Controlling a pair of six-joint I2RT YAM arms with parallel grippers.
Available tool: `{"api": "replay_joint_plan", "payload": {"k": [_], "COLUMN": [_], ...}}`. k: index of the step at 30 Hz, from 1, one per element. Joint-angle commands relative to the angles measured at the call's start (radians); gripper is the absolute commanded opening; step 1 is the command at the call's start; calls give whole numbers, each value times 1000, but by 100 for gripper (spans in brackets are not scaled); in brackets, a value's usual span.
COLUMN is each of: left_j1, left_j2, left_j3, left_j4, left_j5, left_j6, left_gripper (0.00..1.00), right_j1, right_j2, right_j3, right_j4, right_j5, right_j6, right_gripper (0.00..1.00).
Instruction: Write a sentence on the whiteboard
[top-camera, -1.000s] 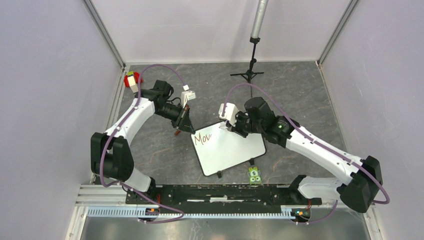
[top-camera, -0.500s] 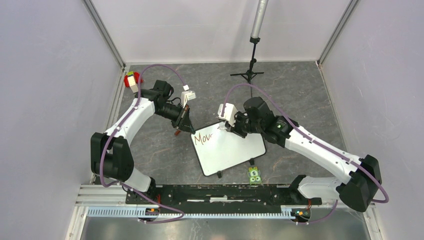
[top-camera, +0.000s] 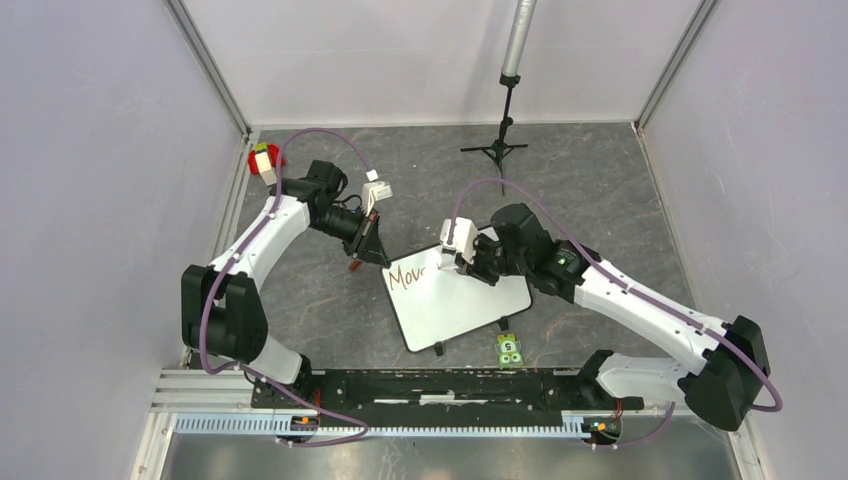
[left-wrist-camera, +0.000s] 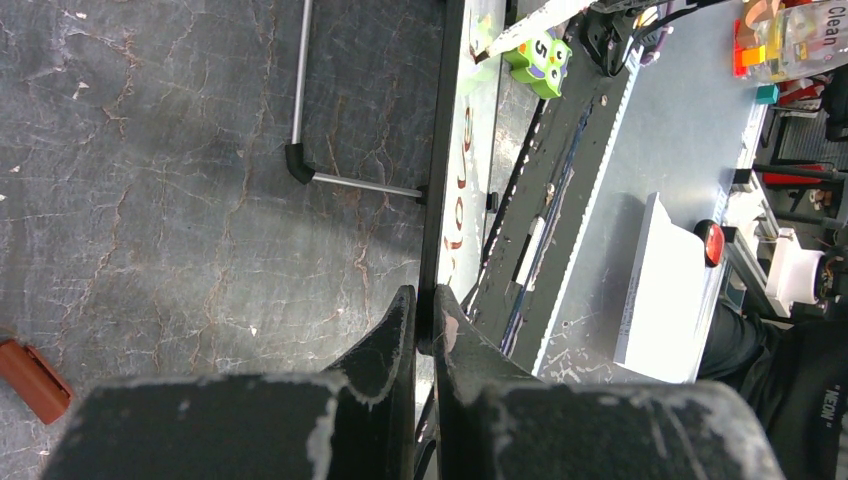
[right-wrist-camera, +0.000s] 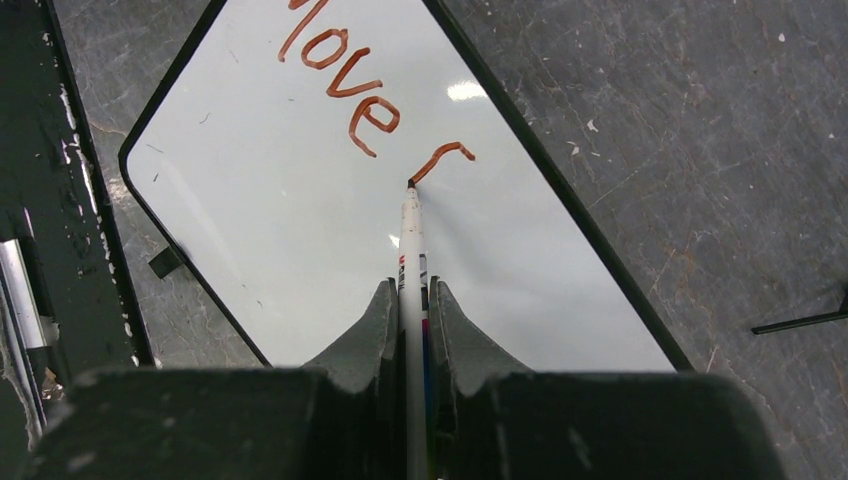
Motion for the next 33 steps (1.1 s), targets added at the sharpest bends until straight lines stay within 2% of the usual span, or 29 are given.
{"api": "replay_joint_plan", "payload": {"k": [1, 9, 17, 33], "left_j1": [-15, -15, -15, -15], "left_j2": [-5, -1, -4, -5], "left_j3": [13, 15, 15, 12], "left_j4": [-6, -7, -6, -6], "left_j5": [-17, -12, -16, -16], "left_j6": [34, 34, 32, 35], "left_gripper": [2, 2, 2, 2], "right_j1": [1, 55, 64, 63], "right_j2": [-18, -20, -3, 35], "right_j3": [-37, -52, 37, 47], "right_j4": [-5, -6, -2, 31], "right_j5": [6, 0, -10, 109], "right_j6": [-2, 0, 8, -9], "right_gripper": [0, 0, 0, 0]}}
